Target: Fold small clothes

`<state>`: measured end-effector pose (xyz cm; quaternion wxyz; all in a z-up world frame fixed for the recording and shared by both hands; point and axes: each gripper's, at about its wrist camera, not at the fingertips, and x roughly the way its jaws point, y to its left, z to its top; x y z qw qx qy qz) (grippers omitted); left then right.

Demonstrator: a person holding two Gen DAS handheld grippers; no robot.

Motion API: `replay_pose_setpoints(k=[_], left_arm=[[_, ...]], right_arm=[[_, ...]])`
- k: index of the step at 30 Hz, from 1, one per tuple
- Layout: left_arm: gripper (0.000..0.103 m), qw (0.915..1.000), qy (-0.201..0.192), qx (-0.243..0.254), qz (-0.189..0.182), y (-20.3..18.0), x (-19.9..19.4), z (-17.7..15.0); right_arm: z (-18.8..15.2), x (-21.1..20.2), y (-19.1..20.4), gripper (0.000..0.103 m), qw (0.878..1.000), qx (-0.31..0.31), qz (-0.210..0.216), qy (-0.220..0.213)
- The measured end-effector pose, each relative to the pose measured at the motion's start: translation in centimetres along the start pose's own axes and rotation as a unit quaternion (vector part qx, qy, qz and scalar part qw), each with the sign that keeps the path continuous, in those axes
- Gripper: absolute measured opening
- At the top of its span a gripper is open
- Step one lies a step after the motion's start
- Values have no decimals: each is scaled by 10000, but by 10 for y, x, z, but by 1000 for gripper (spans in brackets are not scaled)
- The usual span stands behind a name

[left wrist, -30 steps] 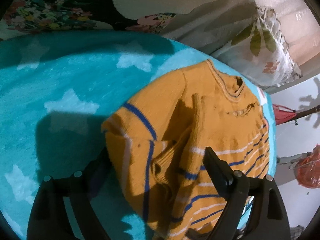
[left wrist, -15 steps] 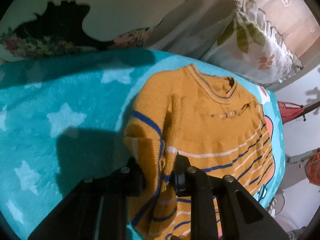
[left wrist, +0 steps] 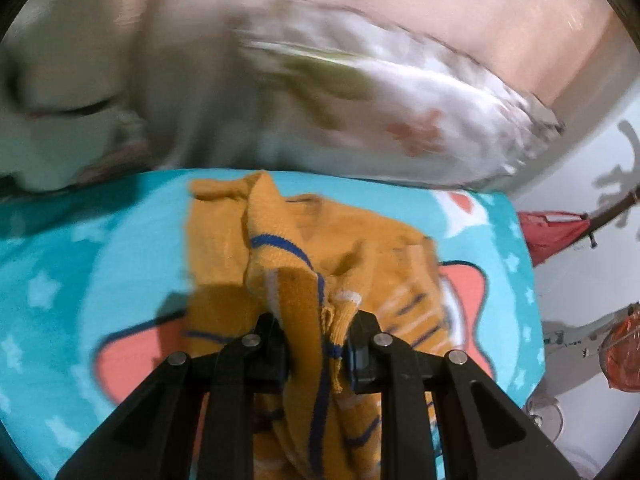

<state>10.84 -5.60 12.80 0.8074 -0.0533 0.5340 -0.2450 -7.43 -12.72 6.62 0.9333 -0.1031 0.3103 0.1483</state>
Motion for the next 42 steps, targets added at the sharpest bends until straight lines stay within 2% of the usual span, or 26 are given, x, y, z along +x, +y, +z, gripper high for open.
replay_pose_setpoints(k=[3, 6, 8, 10, 12, 13, 14, 15, 16, 19, 21, 23, 24, 25, 27, 28, 29, 30, 32, 34, 35, 37, 42], left_arm=[[20, 9994, 179, 298, -78, -56, 36, -2], [24, 9970, 394, 641, 173, -99, 77, -9], [31, 9968, 539, 566, 165, -108, 94, -12], [34, 9978, 597, 270, -34, -104, 98, -12], [37, 9977, 557, -88, -376, -97, 86, -12], [38, 9971, 444, -235, -579, -90, 70, -15], [45, 9971, 336, -299, -615, -85, 57, -17], [56, 9976, 212, -337, -568, -81, 46, -21], [64, 9986, -10, -371, -369, -76, 27, -29], [66, 9983, -322, -414, 262, -60, 0, -46], [66, 9955, -376, -568, 657, -43, -11, -64], [66, 9935, -322, -792, 757, -29, -12, -78], [66, 9926, -291, -899, 763, -25, -11, -84], [66, 9916, -268, -1011, 762, -22, -8, -90], [66, 9892, -232, -1196, 817, -17, -2, -101], [66, 9877, -191, -1284, 868, -14, 1, -107], [66, 9873, -177, -1297, 897, -12, 2, -109], [66, 9873, -180, -1253, 959, -14, 3, -112], [66, 9874, -178, -1040, 1177, -21, 4, -120], [66, 9850, -31, -646, 1598, -32, 18, -125], [66, 9841, 35, -573, 1678, -34, 23, -127], [66, 9849, 238, -550, 1623, -34, 38, -136], [68, 9855, 248, -671, 1541, -31, 42, -142]], right_arm=[[-27, -13, -48, 14, 9988, 381, -271, 154], [-58, -13, -88, 14, 9952, 758, -393, 482], [-78, 1, -116, 15, 9906, 1091, -185, 804], [-92, 8, -134, 25, 9845, 1393, -61, 1061], [-101, 5, -148, 29, 9793, 1657, 98, 1158], [-101, 1, -159, 34, 9774, 1772, 229, 1129], [-100, -5, -170, 38, 9762, 1870, 293, 1057], [-97, -9, -181, 41, 9754, 1954, 278, 978], [-94, -15, -193, 41, 9744, 2057, 253, 873], [-78, -19, -223, 42, 9663, 2456, 480, 601], [-67, -13, -231, 42, 9609, 2628, 714, 509], [-52, 1, -234, 45, 9513, 2826, 1133, 478], [-50, 9, -233, 51, 9481, 2879, 1259, 493], [-45, 19, -230, 60, 9460, 2898, 1340, 564], [-40, 47, -223, 63, 9442, 2820, 1452, 892], [-42, 56, -217, 48, 9405, 2821, 1567, 1060], [-42, 65, -214, 27, 9341, 2842, 1791, 1206], [-41, 70, -215, 15, 9310, 2842, 1901, 1274], [-31, 61, -226, 13, 9348, 2856, 1866, 986], [-25, 58, -237, 11, 9429, 2795, 1581, 879], [-24, 59, -244, 10, 9461, 2779, 1402, 896], [-27, 65, -253, 7, 9477, 2813, 1094, 1033], [-42, 84, -247, 7, 9491, 2716, 853, 1344]])
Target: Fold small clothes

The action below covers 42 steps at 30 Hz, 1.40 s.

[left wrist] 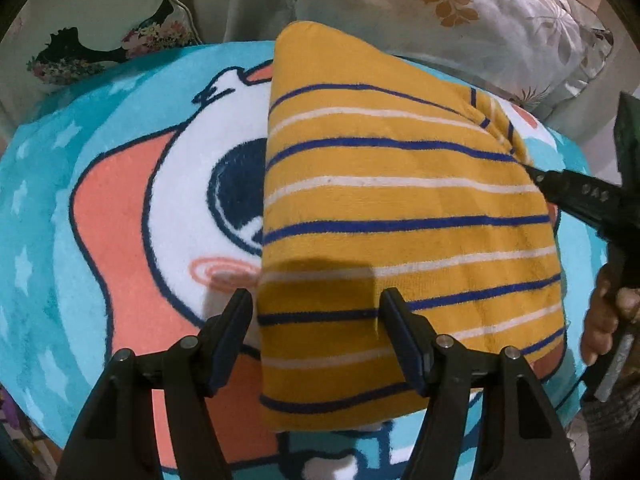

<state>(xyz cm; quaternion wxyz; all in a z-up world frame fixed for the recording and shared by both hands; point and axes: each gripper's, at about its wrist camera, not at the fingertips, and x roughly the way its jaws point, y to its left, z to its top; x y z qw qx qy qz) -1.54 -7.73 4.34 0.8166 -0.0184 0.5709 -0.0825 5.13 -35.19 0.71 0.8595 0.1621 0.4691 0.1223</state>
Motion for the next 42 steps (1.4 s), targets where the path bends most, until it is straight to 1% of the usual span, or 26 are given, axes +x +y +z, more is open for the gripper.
replay_pose_setpoints(k=[2, 3, 5, 6, 7, 9, 13, 15, 18, 19, 21, 22, 24, 27, 28, 31, 33, 35, 37, 38, 40, 42], left_arm=[[68, 10000, 11, -10, -49, 3, 1, 0], [68, 10000, 16, -12, -75, 4, 1, 0], [70, 10000, 7, 2, -60, 6, 3, 0], [71, 10000, -4, 12, -32, 4, 1, -1], [71, 10000, -12, 29, -11, 4, 1, 0], [71, 10000, -25, 45, 15, 2, 1, 0], [71, 10000, -45, 14, 48, 2, -7, -2], [71, 9999, -94, -4, 68, 2, -12, -4], [71, 9995, -257, -128, 131, 4, -25, -11], [71, 9993, -288, -204, 144, 6, -29, -12], [71, 9985, -346, -390, 174, 13, -34, -17], [71, 9982, -363, -443, 198, 15, -36, -18], [71, 9969, -444, -557, 320, 22, -42, -21], [71, 9939, -604, -752, 536, 34, -56, -30], [71, 9933, -620, -801, 548, 37, -58, -32], [71, 9911, -640, -981, 633, 49, -64, -42], [71, 9905, -606, -1040, 665, 54, -65, -46], [71, 9907, -536, -1099, 605, 61, -64, -49], [71, 9917, -472, -1121, 418, 66, -61, -47], [71, 9921, -470, -1120, 302, 68, -59, -44], [74, 9926, -487, -1111, 22, 73, -52, -36], [74, 9930, -455, -1062, -244, 74, -42, -26]], right_arm=[[3, 5, -4, 9, 9999, 173, 4, -8], [4, 5, -8, 13, 9996, 265, 7, -12], [7, 7, -19, 26, 9991, 432, 19, 43], [7, 6, -25, 36, 9988, 494, 30, 68], [8, 4, -29, 38, 9985, 544, 69, 80], [8, -12, -36, 40, 9978, 650, 140, -38], [7, -42, -34, 40, 9970, 624, 5, -449], [6, -53, -31, 40, 9966, 585, -8, -574], [0, -67, -18, 40, 9960, 455, 198, -737], [-3, -70, -10, 40, 9958, 347, 369, -762], [-8, -70, 4, 40, 9952, 162, 677, -689], [-13, -66, 13, 40, 9944, 36, 881, -575], [-20, -53, 27, 40, 9939, -139, 1017, -392], [-33, -27, 32, 40, 9964, -192, 829, -19], [-37, -19, 31, 40, 9970, -170, 750, 34], [-42, -18, 28, 40, 9973, -185, 697, -104], [-42, -17, 27, 40, 9974, -129, 699, -120], [-40, -16, 27, 40, 9973, -114, 719, -96], [-41, -26, 22, 44, 9964, 27, 821, -186], [-43, -36, 18, 48, 9959, 123, 849, -293], [-46, -48, 12, 66, 9955, 245, 780, -482], [-52, -55, 6, 72, 9967, 344, 484, -554]])
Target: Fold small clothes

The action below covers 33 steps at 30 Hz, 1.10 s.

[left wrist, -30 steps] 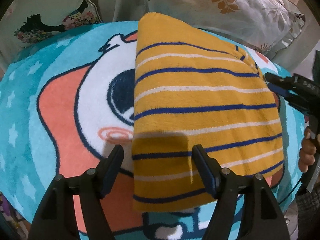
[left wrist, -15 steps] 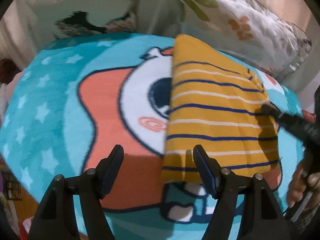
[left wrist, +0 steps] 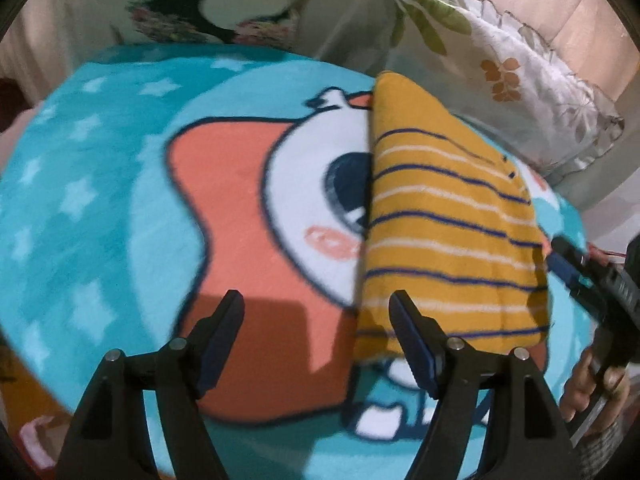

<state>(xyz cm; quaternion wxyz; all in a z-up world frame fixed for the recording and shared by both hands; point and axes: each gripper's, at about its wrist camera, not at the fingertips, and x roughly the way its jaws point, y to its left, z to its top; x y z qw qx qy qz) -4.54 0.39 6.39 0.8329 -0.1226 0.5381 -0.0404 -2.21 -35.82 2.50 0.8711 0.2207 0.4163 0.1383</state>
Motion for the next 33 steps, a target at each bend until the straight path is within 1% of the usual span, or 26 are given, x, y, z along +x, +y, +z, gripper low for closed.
replay_pose_setpoints(k=[1, 3, 5, 6, 9, 11, 12, 13, 14, 15, 16, 18, 20, 21, 23, 24, 26, 27, 28, 29, 30, 31, 33], left_arm=[[74, 9999, 81, 27, -149, -1, 8, 5], [74, 9980, 256, 147, -558, -7, 26, 16], [74, 9958, 376, 291, -783, -16, 37, 21], [75, 9932, 477, 420, -976, -22, 46, 25], [75, 9879, 744, 599, -1219, -35, 64, 30], [75, 9848, 902, 601, -1357, -41, 73, 32], [69, 9836, 964, 589, -1404, -43, 76, 33], [54, 9825, 1005, 561, -1462, -44, 77, 33], [51, 9828, 1027, 539, -1435, -45, 75, 34], [41, 9828, 1026, 527, -1439, -44, 70, 35], [34, 9827, 1021, 535, -1447, -44, 66, 36], [33, 9826, 990, 559, -1471, -41, 53, 36], [33, 9833, 979, 509, -1447, -36, 44, 32], [36, 9840, 1004, 491, -1389, -32, 44, 29], [39, 9851, 1016, 490, -1295, -29, 45, 24], [41, 9858, 964, 510, -1275, -28, 43, 23], [42, 9881, 773, 653, -1157, -27, 32, 21], [43, 9901, 558, 778, -1022, -27, 22, 21], [48, 9912, 412, 838, -933, -23, 15, 22], [51, 9927, 175, 895, -792, -20, 5, 23], [60, 9936, -78, 911, -660, -17, -5, 25], [65, 9940, -340, 900, -523, -14, -16, 28], [68, 9919, -908, 878, -144, -9, -38, 32]], right_arm=[[-3, -1, -3, 72, 9999, 81, -123, 15], [-9, 2, -10, 72, 9995, 266, -138, 119], [-15, 10, -16, 72, 9983, 513, -8, 285], [-17, 14, -19, 72, 9975, 616, 86, 343], [-25, 35, -27, 72, 9924, 1039, 394, 527], [-27, 42, -28, 70, 9890, 1246, 658, 447], [-27, 45, -29, 56, 9872, 1338, 706, 502], [-27, 50, -31, 43, 9833, 1513, 811, 607], [-28, 51, -33, 41, 9793, 1672, 940, 643], [-28, 50, -34, 33, 9750, 1804, 1108, 681], [-29, 47, -33, 29, 9735, 1832, 1189, 680], [-31, 35, -27, 27, 9746, 1744, 1251, 645], [-37, 26, -20, 26, 9812, 1531, 968, 672], [-39, 25, -19, 27, 9834, 1473, 825, 668], [-43, 25, -19, 32, 9864, 1402, 549, 659], [-44, 24, -20, 33, 9862, 1435, 520, 637], [-42, 11, -17, 33, 9881, 1418, 388, 452], [-40, 2, -12, 33, 9906, 1308, 243, 317], [-36, -5, -9, 33, 9924, 1213, 101, 195], [-32, -10, -4, 33, 9934, 1140, -27, 83], [-25, -20, 3, 33, 9948, 983, -232, -97], [-19, -27, 8, 33, 9955, 852, -356, -226], [-10, -36, 20, 34, 9959, 599, -519, -438]])
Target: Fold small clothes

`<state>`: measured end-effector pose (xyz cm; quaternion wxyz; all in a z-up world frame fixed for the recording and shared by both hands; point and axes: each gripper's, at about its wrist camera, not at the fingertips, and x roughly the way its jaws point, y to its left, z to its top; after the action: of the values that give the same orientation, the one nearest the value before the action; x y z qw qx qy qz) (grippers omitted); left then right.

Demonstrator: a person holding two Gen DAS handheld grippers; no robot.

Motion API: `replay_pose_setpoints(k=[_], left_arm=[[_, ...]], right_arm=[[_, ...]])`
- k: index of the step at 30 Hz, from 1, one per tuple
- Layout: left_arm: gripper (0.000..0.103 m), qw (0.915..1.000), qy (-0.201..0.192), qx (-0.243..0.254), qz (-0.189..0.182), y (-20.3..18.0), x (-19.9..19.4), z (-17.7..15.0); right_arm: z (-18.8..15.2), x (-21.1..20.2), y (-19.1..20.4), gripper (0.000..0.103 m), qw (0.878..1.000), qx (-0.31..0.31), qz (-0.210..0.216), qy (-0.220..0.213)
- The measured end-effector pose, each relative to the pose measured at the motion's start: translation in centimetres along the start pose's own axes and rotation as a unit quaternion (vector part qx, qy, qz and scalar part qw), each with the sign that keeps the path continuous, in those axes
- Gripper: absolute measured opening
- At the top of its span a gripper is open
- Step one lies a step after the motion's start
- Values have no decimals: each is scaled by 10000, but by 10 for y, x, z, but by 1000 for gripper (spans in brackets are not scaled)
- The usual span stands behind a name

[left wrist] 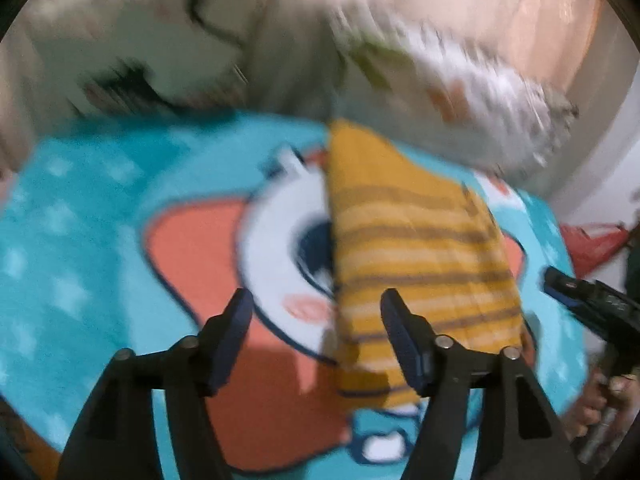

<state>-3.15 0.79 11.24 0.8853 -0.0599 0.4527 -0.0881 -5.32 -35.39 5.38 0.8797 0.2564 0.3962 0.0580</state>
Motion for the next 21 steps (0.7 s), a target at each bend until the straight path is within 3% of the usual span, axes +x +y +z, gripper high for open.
replay_pose_setpoints(k=[2, 4, 5, 6, 7, 9, 12, 15, 18, 21], left_arm=[[77, 9974, -589, 64, 405, 2, -22, 7], [94, 9880, -1277, 52, 862, 6, -49, 10], [97, 9817, -1619, 38, 1002, 7, -61, 11], [102, 9720, -2074, 39, 1101, 9, -77, 10], [103, 9672, -2275, 45, 1129, 15, -85, 11], [103, 9593, -2554, 53, 1203, 22, -100, 13], [103, 9799, -1905, 7, 587, 35, -94, 24], [103, 9834, -1689, -136, 644, 44, -85, 22], [103, 9898, -1250, -128, 671, 49, -69, 20], [103, 9934, -919, -183, 668, 52, -54, 15]], right_arm=[[7, -7, 23, 36, 9986, -387, -213, -298], [8, -7, 46, 42, 9946, -758, -424, -560], [7, -6, 56, 45, 9918, -911, -563, -700], [6, -6, 66, 53, 9879, -1054, -718, -882], [4, -3, 77, 67, 9822, -1237, -847, -1135], [2, 5, 87, 77, 9766, -1437, -991, -1259], [7, 35, 92, 77, 9796, -1453, -1123, -811], [11, 69, 88, 73, 9872, -1192, -1062, -23], [10, 89, 82, 72, 9875, -1087, -1128, 194], [7, 119, 65, 75, 9782, -1170, -1675, 371]])
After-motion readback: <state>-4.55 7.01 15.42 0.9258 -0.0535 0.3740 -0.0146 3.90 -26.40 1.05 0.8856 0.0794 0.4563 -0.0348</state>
